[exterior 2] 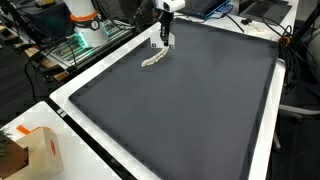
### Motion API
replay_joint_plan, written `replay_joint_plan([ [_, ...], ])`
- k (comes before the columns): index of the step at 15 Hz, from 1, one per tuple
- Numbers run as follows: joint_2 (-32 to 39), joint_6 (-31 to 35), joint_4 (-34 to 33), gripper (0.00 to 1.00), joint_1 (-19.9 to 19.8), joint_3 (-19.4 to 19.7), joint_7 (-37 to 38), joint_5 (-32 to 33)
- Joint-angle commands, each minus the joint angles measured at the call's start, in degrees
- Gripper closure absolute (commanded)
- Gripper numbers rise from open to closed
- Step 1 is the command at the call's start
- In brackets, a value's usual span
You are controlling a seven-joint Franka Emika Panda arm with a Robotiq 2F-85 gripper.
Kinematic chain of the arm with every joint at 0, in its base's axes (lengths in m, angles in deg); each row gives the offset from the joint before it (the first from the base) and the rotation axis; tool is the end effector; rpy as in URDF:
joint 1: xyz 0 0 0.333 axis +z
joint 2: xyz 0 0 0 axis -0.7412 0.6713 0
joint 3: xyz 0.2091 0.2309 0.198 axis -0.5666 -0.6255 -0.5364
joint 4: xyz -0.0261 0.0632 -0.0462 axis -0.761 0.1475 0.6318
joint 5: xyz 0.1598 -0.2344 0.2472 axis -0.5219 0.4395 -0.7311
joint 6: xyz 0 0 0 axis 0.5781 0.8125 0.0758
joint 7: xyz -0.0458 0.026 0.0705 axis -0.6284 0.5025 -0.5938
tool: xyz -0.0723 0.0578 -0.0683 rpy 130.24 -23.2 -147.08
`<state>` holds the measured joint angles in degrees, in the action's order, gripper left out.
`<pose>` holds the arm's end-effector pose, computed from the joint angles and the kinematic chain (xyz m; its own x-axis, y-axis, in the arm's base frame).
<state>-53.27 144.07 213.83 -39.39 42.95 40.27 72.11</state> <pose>0.4319 0.1064 0.2958 0.8898 0.4544 0.0426 0.4553 -0.8902 -0.0135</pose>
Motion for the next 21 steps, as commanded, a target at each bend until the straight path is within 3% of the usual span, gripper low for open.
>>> replay_joint_plan([
  [1,4.5,2.3,-2.2,0.99,-1.4,-0.8,-0.1,0.2],
  [12,9.7,3.8,-7.5,0.99,-2.0,-0.4,3.6,3.0],
  [21,5.7,2.0,-1.5,0.99,-6.1,-2.9,-1.1,-4.4],
])
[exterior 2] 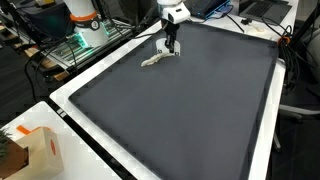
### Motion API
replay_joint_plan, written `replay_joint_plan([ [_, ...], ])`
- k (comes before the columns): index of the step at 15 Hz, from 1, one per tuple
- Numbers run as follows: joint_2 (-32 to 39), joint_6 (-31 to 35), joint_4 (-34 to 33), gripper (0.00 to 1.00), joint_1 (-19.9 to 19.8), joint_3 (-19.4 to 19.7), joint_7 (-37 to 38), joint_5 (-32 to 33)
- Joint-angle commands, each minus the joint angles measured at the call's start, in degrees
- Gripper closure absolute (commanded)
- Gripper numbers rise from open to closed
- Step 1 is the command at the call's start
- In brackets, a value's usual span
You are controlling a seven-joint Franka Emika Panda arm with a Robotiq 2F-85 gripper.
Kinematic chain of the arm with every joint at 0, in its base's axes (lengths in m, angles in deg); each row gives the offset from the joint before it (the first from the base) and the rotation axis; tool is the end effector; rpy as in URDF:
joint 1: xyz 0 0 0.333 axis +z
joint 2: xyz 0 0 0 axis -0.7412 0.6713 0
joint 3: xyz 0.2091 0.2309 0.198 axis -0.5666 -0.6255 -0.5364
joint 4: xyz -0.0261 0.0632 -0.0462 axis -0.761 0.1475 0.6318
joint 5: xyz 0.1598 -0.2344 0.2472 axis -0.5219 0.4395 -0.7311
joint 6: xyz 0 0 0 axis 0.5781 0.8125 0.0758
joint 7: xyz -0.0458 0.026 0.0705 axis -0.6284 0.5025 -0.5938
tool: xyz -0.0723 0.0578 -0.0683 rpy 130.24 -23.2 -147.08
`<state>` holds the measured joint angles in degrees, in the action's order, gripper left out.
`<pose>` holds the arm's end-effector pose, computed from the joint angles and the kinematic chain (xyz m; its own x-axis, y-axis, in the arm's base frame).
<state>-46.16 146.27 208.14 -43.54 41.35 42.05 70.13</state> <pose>0.4739 0.0933 0.2752 0.9338 0.3525 0.0617 0.3554 -0.9337 -0.0428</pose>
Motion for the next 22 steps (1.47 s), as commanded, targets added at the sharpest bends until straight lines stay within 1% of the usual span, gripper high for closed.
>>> replay_joint_plan([
  [1,-1.9,-0.4,5.0,0.99,-2.2,-1.6,-3.6,-2.8],
  [4,-2.9,-1.1,6.7,0.99,-2.5,-2.3,-6.1,-3.8],
  [8,-4.1,-1.7,9.0,0.99,-2.5,-2.2,-8.4,-4.1],
  [11,-5.1,-0.7,11.2,0.99,-2.1,-1.3,-8.6,-2.0],
  [15,-5.6,-0.8,12.7,0.99,-1.9,-0.9,-10.5,-1.8],
  [19,-5.2,-0.5,12.3,0.99,-1.7,-0.7,-12.4,-1.9],
  [21,-3.4,0.5,10.3,0.99,-1.5,-0.9,-13.9,-1.9],
  [22,-2.4,0.1,8.6,0.99,-1.5,-1.1,-15.1,-3.0],
])
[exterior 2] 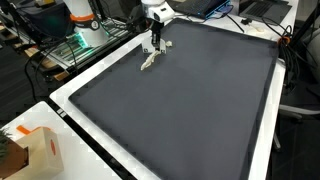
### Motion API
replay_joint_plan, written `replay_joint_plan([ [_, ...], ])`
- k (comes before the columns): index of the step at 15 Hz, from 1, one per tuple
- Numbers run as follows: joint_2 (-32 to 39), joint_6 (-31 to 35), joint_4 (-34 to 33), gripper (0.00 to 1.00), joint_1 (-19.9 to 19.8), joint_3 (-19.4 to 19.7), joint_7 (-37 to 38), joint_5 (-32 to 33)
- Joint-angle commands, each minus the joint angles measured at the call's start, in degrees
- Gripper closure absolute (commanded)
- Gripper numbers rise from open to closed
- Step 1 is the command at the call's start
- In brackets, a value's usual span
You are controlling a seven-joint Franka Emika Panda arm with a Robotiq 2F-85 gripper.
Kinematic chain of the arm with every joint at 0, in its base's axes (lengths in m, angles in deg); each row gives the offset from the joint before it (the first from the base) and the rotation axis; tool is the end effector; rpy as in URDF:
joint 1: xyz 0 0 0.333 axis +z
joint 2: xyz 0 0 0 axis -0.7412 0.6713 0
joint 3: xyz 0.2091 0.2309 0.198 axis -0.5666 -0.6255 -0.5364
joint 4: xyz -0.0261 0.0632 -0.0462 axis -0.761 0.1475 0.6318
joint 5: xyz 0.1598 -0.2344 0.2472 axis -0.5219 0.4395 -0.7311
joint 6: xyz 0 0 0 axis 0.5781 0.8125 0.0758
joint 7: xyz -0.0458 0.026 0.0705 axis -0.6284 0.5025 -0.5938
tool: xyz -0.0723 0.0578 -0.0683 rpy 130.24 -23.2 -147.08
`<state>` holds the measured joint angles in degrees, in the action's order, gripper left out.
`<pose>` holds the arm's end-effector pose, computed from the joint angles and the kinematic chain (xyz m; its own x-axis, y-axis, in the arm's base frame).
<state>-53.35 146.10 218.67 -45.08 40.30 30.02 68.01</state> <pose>0.4071 0.0752 0.2726 0.8621 0.5067 0.0113 0.5065 -0.8606 -0.0524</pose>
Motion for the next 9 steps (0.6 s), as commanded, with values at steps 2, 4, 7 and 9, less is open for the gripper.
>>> replay_joint_plan([
  [2,6.1,-0.6,-4.4,0.99,0.2,0.2,-1.9,0.8],
  [4,7.9,-1.6,-7.2,0.99,0.2,-0.2,-1.8,0.9],
  [7,10.5,-3.5,-11.0,0.99,0.2,-0.3,-1.2,1.9],
  [9,11.8,-5.1,-13.4,0.99,0.2,-0.4,-0.6,2.4],
])
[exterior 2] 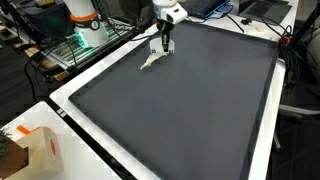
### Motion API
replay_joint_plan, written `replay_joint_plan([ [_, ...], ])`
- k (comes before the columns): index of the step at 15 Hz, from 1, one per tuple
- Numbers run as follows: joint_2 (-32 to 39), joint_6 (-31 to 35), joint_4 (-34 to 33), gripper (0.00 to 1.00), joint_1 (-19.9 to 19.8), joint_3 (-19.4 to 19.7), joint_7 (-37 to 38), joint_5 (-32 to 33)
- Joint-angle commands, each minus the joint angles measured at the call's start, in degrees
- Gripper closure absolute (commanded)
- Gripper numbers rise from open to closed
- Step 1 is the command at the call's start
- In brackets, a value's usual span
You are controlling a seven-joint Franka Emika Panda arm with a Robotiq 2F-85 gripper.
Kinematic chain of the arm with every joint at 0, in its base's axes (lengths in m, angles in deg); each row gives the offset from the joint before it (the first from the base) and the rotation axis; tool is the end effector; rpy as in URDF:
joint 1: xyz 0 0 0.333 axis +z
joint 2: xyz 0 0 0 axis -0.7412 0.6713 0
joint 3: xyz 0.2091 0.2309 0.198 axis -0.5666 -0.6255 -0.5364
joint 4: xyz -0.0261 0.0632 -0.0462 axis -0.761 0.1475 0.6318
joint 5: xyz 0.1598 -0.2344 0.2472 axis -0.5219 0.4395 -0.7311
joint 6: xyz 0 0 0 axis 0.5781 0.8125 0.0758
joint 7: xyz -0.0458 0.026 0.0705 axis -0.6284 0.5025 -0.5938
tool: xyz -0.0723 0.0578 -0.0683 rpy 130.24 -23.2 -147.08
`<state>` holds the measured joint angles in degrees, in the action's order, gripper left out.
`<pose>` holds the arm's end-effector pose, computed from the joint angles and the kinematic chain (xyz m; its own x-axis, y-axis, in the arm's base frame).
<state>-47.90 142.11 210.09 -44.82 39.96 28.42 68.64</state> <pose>0.4538 0.0906 0.2721 0.8359 0.5489 0.0063 0.5478 -0.8335 -0.0721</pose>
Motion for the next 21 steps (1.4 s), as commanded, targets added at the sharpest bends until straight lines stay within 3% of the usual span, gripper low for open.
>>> replay_joint_plan([
  [1,7.0,-1.8,-5.9,0.99,0.1,0.0,1.5,2.2],
  [11,10.1,-3.6,-12.3,0.99,0.4,-0.3,3.8,2.3],
  [21,0.4,-4.5,-6.6,0.99,2.8,1.3,16.7,9.9],
])
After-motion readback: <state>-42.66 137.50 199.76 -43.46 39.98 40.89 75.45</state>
